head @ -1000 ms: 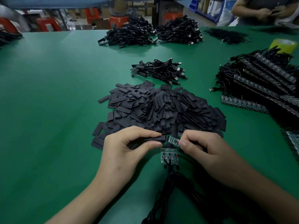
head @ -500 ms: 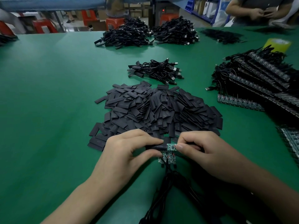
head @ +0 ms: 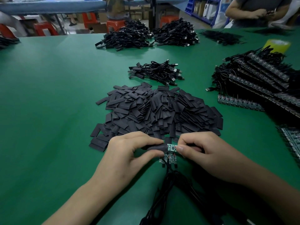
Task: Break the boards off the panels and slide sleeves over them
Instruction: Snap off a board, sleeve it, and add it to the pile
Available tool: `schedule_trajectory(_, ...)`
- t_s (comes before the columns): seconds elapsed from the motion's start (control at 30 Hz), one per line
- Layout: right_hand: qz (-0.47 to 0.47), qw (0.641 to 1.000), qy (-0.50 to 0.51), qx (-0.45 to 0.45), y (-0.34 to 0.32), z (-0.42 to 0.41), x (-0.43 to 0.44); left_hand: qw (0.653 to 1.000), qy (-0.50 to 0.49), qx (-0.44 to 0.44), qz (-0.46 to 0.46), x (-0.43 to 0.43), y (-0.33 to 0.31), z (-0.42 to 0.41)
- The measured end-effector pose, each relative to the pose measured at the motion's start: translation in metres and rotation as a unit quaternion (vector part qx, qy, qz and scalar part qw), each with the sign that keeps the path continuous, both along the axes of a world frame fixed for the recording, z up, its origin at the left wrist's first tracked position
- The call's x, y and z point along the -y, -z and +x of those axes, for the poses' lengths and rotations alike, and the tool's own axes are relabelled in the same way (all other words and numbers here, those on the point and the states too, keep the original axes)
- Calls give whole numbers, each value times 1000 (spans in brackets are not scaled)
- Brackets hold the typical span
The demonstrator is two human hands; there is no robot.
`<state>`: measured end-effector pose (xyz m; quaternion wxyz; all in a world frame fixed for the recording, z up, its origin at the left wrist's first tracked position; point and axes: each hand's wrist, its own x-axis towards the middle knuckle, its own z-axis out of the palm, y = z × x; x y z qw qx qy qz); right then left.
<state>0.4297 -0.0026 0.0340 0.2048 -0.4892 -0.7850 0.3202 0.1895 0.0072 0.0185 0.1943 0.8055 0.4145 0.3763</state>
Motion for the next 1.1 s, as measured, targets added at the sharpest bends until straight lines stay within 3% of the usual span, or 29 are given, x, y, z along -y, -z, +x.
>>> schedule_trajectory(0.87,-19,1000,-13,-10,2,-6,3,997,72,-10,1,2,0,5)
schedule_trajectory(1.1,113,987,37,-111,1,-7,5,998,6,57,4,-1,-2,4)
